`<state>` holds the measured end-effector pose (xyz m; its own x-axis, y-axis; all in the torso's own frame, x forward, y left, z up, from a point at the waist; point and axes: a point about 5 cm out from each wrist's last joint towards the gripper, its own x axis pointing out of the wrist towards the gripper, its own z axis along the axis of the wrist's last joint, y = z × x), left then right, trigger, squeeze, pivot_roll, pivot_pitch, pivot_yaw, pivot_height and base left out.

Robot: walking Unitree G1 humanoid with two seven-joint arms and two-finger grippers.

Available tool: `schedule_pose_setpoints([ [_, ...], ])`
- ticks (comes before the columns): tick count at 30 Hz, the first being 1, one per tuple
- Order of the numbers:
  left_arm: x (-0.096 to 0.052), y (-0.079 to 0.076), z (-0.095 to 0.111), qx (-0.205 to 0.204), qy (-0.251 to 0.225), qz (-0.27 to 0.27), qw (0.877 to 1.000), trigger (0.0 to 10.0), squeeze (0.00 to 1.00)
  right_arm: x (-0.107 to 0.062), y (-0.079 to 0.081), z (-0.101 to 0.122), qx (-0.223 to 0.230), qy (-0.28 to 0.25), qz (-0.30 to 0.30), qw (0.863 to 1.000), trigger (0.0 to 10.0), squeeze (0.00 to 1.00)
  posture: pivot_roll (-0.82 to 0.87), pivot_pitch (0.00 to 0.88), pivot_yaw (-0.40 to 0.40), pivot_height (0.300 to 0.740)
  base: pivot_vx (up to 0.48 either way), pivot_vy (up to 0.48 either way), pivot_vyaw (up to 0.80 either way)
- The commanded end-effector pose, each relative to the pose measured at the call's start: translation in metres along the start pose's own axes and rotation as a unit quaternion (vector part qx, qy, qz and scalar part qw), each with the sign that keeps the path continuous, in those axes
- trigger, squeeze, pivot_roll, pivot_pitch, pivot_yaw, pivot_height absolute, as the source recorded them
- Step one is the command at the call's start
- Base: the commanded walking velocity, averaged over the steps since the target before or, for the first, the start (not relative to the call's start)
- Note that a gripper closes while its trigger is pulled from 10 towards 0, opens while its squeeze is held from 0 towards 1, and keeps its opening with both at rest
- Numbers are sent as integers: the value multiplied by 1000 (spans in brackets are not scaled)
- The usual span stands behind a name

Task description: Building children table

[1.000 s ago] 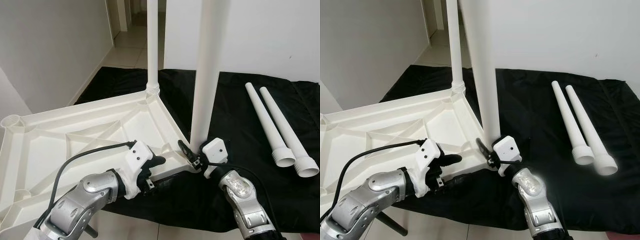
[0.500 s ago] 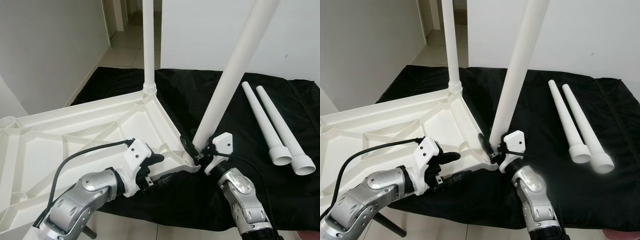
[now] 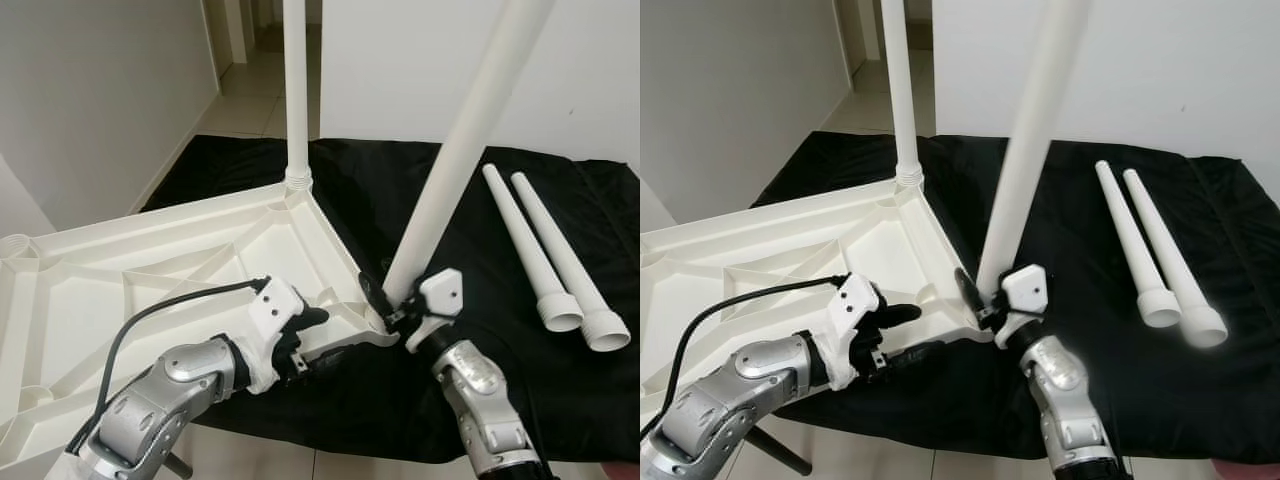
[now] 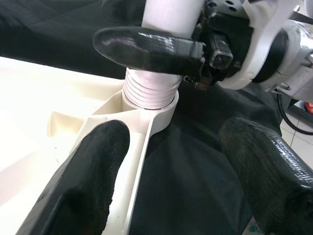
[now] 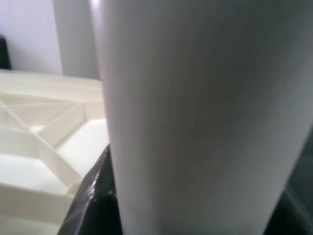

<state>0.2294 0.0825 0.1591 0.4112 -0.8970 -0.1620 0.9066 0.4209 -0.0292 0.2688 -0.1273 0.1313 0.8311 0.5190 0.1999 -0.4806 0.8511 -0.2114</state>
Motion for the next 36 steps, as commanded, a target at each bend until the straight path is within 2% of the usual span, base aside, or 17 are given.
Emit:
schedule_pose_setpoints([
  [1,-3,0,3,9,1,6,1000,10000,0,-8,7,-17,-6,44,14,999,10000,0,-53,61,57,740,0,0,0],
  [5,-3,1,3,9,2,7,1000,10000,0,-8,8,-17,-10,42,18,999,10000,0,-55,61,58,740,0,0,0],
  [7,-2,2,3,12,2,7,1000,10000,0,-4,5,-18,31,53,30,998,10000,0,-56,61,58,740,0,0,0],
  [14,-1,2,3,14,0,7,1000,10000,0,-2,3,-20,86,74,41,993,10000,0,-58,53,49,740,0,0,0],
  [28,2,0,3,15,-3,6,1000,10000,0,0,-6,-24,97,93,36,990,10000,0,-58,43,39,740,0,0,0],
  [32,1,0,3,15,-3,9,1000,10000,0,-1,-2,-25,96,100,-19,990,10000,0,-56,45,38,740,0,0,0],
  [34,1,0,3,15,-3,9,1000,10000,0,-1,-2,-25,96,100,-19,990,10000,0,-56,45,38,740,0,0,0],
  [36,1,0,3,14,-3,9,1000,10000,0,0,2,-22,101,98,-60,988,10000,0,-54,51,35,740,0,0,0],
])
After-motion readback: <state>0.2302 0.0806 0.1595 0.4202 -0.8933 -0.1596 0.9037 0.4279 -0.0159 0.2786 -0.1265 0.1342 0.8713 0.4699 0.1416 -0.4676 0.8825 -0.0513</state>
